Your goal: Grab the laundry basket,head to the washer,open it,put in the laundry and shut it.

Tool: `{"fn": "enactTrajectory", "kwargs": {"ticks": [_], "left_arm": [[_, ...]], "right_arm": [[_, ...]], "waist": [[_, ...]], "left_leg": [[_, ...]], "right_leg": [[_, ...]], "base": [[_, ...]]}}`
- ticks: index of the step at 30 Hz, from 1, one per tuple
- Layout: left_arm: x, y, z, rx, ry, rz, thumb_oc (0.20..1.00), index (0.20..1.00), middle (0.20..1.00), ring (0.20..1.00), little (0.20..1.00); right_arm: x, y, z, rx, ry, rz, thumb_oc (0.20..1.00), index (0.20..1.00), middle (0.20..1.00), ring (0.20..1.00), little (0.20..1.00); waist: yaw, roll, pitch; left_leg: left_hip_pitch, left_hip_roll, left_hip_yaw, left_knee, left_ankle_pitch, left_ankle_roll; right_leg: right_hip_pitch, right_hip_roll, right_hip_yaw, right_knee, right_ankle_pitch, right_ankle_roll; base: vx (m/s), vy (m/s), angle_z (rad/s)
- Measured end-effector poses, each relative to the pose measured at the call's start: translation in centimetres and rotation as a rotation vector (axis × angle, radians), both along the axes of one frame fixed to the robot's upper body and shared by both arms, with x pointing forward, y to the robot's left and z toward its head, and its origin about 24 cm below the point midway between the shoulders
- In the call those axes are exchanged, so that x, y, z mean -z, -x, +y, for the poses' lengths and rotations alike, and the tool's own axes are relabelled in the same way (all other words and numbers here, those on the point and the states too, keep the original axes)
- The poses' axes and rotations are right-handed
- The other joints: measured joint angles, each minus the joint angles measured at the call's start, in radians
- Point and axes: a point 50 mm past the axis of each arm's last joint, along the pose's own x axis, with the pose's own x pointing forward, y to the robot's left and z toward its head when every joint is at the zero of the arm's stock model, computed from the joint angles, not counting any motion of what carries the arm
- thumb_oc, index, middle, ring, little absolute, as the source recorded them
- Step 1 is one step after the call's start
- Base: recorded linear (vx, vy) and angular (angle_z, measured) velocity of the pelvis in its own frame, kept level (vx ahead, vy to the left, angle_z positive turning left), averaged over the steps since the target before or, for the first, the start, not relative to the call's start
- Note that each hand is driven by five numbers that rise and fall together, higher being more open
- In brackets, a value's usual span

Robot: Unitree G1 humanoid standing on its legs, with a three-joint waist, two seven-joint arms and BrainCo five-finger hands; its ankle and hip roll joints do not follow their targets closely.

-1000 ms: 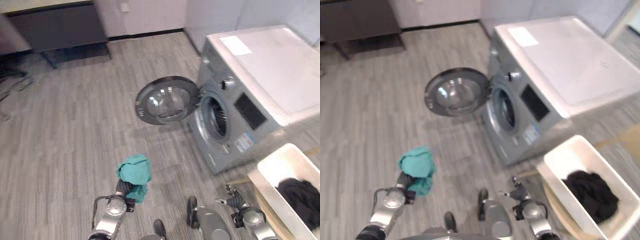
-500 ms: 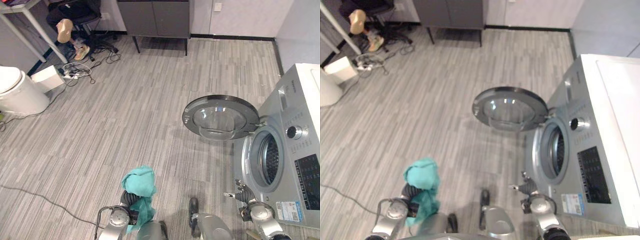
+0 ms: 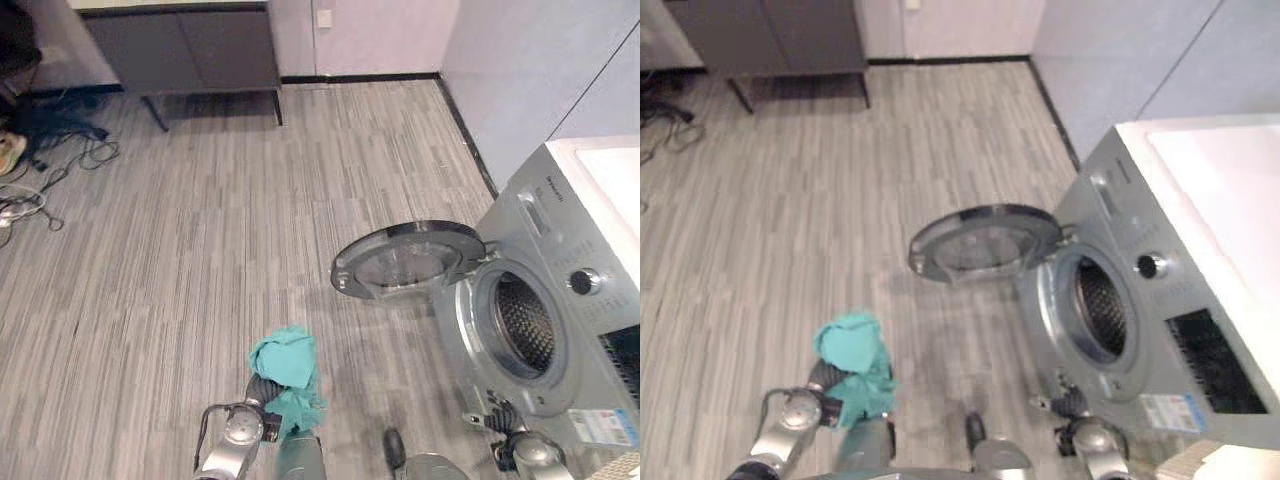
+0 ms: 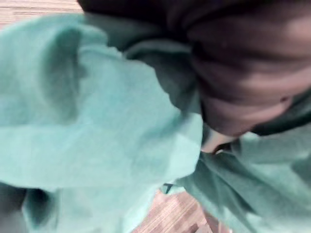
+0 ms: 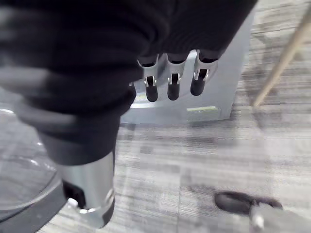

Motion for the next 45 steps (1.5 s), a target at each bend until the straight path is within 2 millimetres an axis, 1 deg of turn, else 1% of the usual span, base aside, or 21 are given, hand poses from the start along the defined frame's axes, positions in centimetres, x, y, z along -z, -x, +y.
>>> {"fn": "enactTrajectory", "kwargs": {"ticks": [3,5,8,11,12,14,15,18,20,21,25,26,27,28,30,33,36,38,40,42,45], "left_arm": [[-1.1,-1.3,1.2,0.012,-0.045,-0.037,0.2,0.2,0.2,0.2,0.2],[-2.5,-2.9,2.4,0.009,-0.097,-0.091,0.2,0.2,0.2,0.2,0.2],[-3.0,-3.1,2.9,0.017,-0.123,-0.105,0.2,0.2,0.2,0.2,0.2],[-3.3,-2.9,3.2,0.019,-0.131,-0.119,0.2,0.2,0.2,0.2,0.2],[-2.9,-1.8,3.6,0.017,-0.138,-0.097,0.2,0.2,0.2,0.2,0.2],[-1.5,0.6,4.1,0.011,-0.145,-0.015,0.2,0.2,0.2,0.2,0.2],[-1.1,0.9,3.5,0.019,-0.13,-0.002,0.2,0.2,0.2,0.2,0.2],[-1.2,0.2,2.3,0.036,-0.092,-0.026,0.2,0.2,0.2,0.2,0.2],[-1.7,-1.1,1.3,0.053,-0.065,-0.061,0.2,0.2,0.2,0.2,0.2],[-1.7,-1.5,0.4,0.079,-0.052,-0.067,0.2,0.2,0.2,0.2,0.2],[-1.6,-1.3,0.1,0.078,-0.038,-0.067,0.2,0.2,0.2,0.2,0.2],[-1.2,-0.9,0.4,0.064,-0.042,-0.05,0.2,0.2,0.2,0.2,0.2],[-0.6,-0.3,0.3,0.051,-0.033,-0.023,0.2,0.2,0.2,0.2,0.2],[-0.5,-0.2,0.0,0.051,-0.025,-0.023,0.2,0.2,0.2,0.2,0.2],[-0.6,-0.4,-0.5,0.049,-0.007,-0.039,0.2,0.2,0.2,0.2,0.2],[-0.6,-0.4,-0.7,0.041,0.006,-0.039,0.2,0.2,0.2,0.2,0.2],[-0.8,-1.1,-0.9,0.037,0.014,-0.064,0.2,0.2,0.2,0.2,0.2],[-0.8,-1.2,-0.9,0.038,0.013,-0.061,0.2,0.2,0.2,0.2,0.2],[-0.6,-1.0,-1.2,0.043,0.018,-0.051,0.2,0.2,0.2,0.2,0.2],[-1.0,-1.3,-0.7,0.037,0.001,-0.07,0.2,0.2,0.2,0.2,0.2],[-2.5,-3.3,-0.3,0.044,-0.034,-0.137,0.2,0.2,0.2,0.2,0.2]], "right_arm": [[-0.1,-0.6,1.2,0.006,-0.046,-0.032,1.0,1.0,1.0,1.0,1.0],[-0.6,-2.0,3.3,-0.008,-0.11,-0.088,1.0,1.0,1.0,1.0,1.0],[-0.5,-2.0,4.1,-0.005,-0.141,-0.098,1.0,1.0,1.0,1.0,1.0],[-0.5,-2.1,4.6,-0.001,-0.157,-0.101,1.0,1.0,1.0,1.0,1.0],[-0.5,-2.4,4.9,-0.001,-0.167,-0.105,1.0,1.0,1.0,1.0,1.0],[-0.3,-2.3,5.3,-0.003,-0.174,-0.097,1.0,1.0,1.0,1.0,1.0],[0.2,-1.4,4.6,0.008,-0.156,-0.058,1.0,1.0,1.0,1.0,1.0],[0.7,0.1,3.7,0.022,-0.132,-0.014,1.0,1.0,1.0,1.0,1.0],[0.6,0.3,2.9,0.025,-0.112,-0.01,1.0,1.0,1.0,1.0,1.0],[0.5,0.5,2.3,0.025,-0.095,-0.004,1.0,1.0,1.0,1.0,1.0],[0.4,1.0,1.0,0.027,-0.062,0.008,1.0,1.0,1.0,1.0,1.0],[0.4,0.6,0.9,0.024,-0.056,0.007,1.0,1.0,1.0,1.0,1.0],[0.1,0.4,0.1,0.021,-0.032,0.006,1.0,1.0,1.0,1.0,1.0],[0.0,0.2,-0.1,0.024,-0.026,-0.004,1.0,1.0,1.0,1.0,1.0],[-0.2,0.1,-0.5,0.018,-0.011,-0.006,1.0,1.0,1.0,1.0,1.0],[-0.3,-0.4,-0.3,0.015,-0.015,-0.021,1.0,1.0,1.0,1.0,1.0],[-0.6,-1.7,-0.5,0.016,-0.006,-0.034,1.0,1.0,1.0,1.0,1.0],[-0.6,-1.7,-0.6,0.018,-0.005,-0.037,1.0,1.0,1.0,1.0,1.0],[-0.5,-1.4,-0.7,0.021,-0.001,-0.03,1.0,1.0,1.0,1.0,1.0],[-0.7,-2.1,0.1,0.004,-0.024,-0.054,1.0,1.0,1.0,1.0,1.0],[-1.2,-3.3,1.4,-0.025,-0.051,-0.097,1.0,1.0,1.0,1.0,1.0]], "waist": [[-0.027,-0.021,-0.008],[-0.032,-0.029,-0.007],[-0.062,-0.037,-0.013],[-0.069,-0.063,-0.033],[-0.072,-0.063,-0.038],[-0.074,-0.079,-0.077],[-0.08,-0.076,-0.118],[-0.077,-0.074,-0.149],[-0.111,-0.055,-0.144],[-0.12,-0.046,-0.149],[-0.118,-0.004,-0.127],[-0.098,-0.002,-0.121],[-0.072,0.005,-0.12],[-0.079,0.019,-0.119],[-0.062,0.005,-0.109],[-0.065,-0.019,-0.092],[-0.044,-0.035,-0.038],[-0.048,-0.041,-0.014],[-0.051,-0.008,0.005],[-0.047,-0.022,0.013],[-0.048,-0.028,0.048]], "left_leg": [[0.009,-0.062,0.1,0.019,-0.028,0.087],[0.054,-0.09,0.197,-0.003,-0.062,0.125],[0.134,-0.108,0.251,-0.062,-0.06,0.126],[0.182,-0.113,0.346,-0.095,-0.072,0.13],[0.22,-0.099,0.423,-0.116,-0.098,0.128],[0.269,-0.099,0.556,-0.116,-0.126,0.097],[0.301,-0.093,0.653,-0.116,-0.151,0.078],[0.339,-0.078,0.695,-0.115,-0.161,0.064],[0.337,-0.057,0.619,-0.115,-0.162,0.065],[0.335,-0.04,0.616,-0.079,-0.162,0.065],[0.322,0.041,0.56,0.178,-0.173,0.073],[0.291,0.077,0.53,0.296,-0.182,0.066],[0.251,0.108,0.464,0.385,-0.207,0.014],[0.213,0.102,0.394,0.385,-0.23,-0.02],[0.165,0.054,0.251,0.236,-0.242,-0.036],[0.102,0.038,0.149,0.129,-0.192,-0.042],[0.025,-0.01,-0.085,0.022,-0.118,-0.032],[0.002,-0.016,-0.078,0.024,-0.079,-0.022],[0.051,-0.003,-0.02,0.002,-0.023,0.019],[0.072,-0.027,0.059,-0.015,-0.028,0.046],[0.05,-0.088,0.163,0.007,-0.057,0.092]], "right_leg": [[-0.085,-0.081,-0.047,0.152,-0.014,0.054],[-0.184,-0.139,-0.16,0.304,0.006,0.09],[-0.17,-0.147,-0.227,0.314,0.013,0.102],[-0.197,-0.158,-0.359,0.227,0.036,0.124],[-0.205,-0.149,-0.455,0.191,0.051,0.14],[-0.242,-0.143,-0.562,0.158,0.059,0.132],[-0.264,-0.148,-0.682,0.169,0.061,0.112],[-0.263,-0.159,-0.754,0.165,0.095,0.095],[-0.269,-0.135,-0.753,0.17,0.095,0.057],[-0.26,-0.115,-0.733,0.166,0.101,-0.009],[-0.185,-0.055,-0.665,0.092,0.061,-0.037],[-0.157,-0.04,-0.604,0.063,0.065,-0.047],[-0.135,-0.02,-0.558,0.028,0.089,-0.084],[-0.113,-0.005,-0.542,0.002,0.093,-0.089],[-0.085,0.005,-0.489,-0.041,0.112,-0.093],[-0.056,0.015,-0.452,-0.06,0.114,-0.092],[-0.037,0.041,-0.346,-0.084,0.117,-0.077],[-0.021,0.045,-0.322,-0.091,0.115,-0.062],[-0.009,0.063,-0.259,-0.071,0.092,-0.029],[-0.092,0.024,-0.209,0.043,0.077,-0.004],[-0.25,-0.061,-0.215,0.245,0.013,0.042]], "base": [[0.2,0.257,-0.77],[0.23,0.244,-1.14],[0.11,0.154,-0.46],[0.21,0.191,-0.94],[0.12,0.08,-1.74],[0.14,0.051,-2.15],[0.13,0.031,-1.71],[0.16,-0.04,-1.23],[0.17,-0.115,-0.47],[0.19,-0.172,-0.33],[0.24,-0.158,-0.49],[0.23,-0.014,-1.4],[0.17,0.027,-0.98],[0.18,0.065,-0.83],[0.14,0.067,-0.69],[0.12,0.091,-0.67],[0.11,0.142,-0.98],[0.11,0.187,-0.6],[0.09,0.313,-0.92],[-0.04,0.227,-1.05],[-0.13,0.154,-0.8]]}}
